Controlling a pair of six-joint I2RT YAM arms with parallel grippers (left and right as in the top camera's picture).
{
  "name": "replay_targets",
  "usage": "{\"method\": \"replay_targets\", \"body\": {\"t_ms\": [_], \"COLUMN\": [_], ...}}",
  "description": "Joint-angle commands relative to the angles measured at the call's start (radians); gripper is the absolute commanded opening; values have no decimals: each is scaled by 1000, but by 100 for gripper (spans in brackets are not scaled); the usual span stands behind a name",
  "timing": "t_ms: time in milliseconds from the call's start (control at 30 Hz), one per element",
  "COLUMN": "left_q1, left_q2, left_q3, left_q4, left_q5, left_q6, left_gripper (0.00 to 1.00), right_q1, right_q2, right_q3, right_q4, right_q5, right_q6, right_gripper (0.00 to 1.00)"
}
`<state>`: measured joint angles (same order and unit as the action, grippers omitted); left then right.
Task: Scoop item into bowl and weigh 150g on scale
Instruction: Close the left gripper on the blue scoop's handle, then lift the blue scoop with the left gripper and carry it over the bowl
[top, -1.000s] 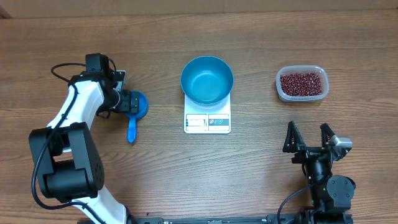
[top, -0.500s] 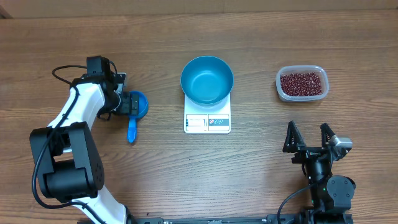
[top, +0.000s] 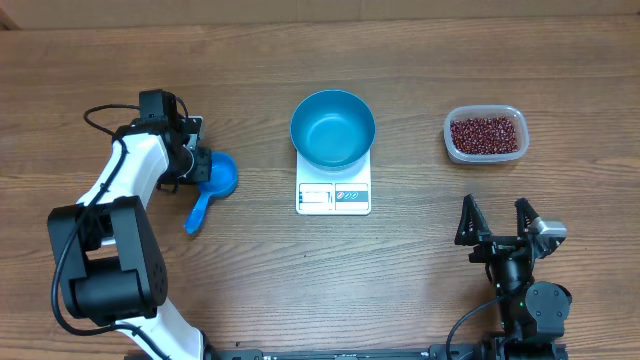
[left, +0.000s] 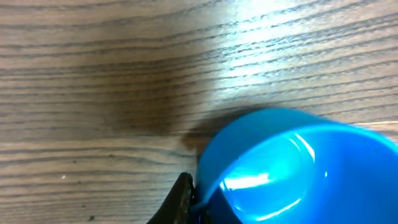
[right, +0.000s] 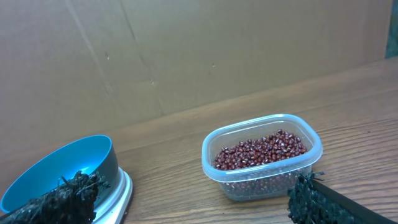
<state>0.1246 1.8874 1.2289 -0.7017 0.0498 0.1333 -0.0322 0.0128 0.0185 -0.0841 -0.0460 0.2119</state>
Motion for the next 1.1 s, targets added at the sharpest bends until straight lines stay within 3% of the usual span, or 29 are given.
{"method": "replay_targets", "body": {"t_ms": [0,333,500,800,1067], "left_q1": [0,0,0,0,0], "left_q2": [6,6,3,-74,-215], "left_q3": [-11,-10,6,106,258], "left_q4": [5,-2,-22,-42,-199], "left_q5": [-9,-8,-9,-42,-279], "left_q6": [2,-8,-76,-431,-874], "left_gripper": [4,4,4,5,4], "right_q1": [-3,-3,-3,-3,-3], "right_q2": [-10,-10,-10,-10,-10], "right_q3": [-10,-10,-10,-10,-10], "right_q4": [2,2,2,2,2], "right_q5": [-1,-1,-1,-1,-1], "right_q6": [-4,-5,-4,-4,-4], "right_gripper": [100,100,100,100,100]}}
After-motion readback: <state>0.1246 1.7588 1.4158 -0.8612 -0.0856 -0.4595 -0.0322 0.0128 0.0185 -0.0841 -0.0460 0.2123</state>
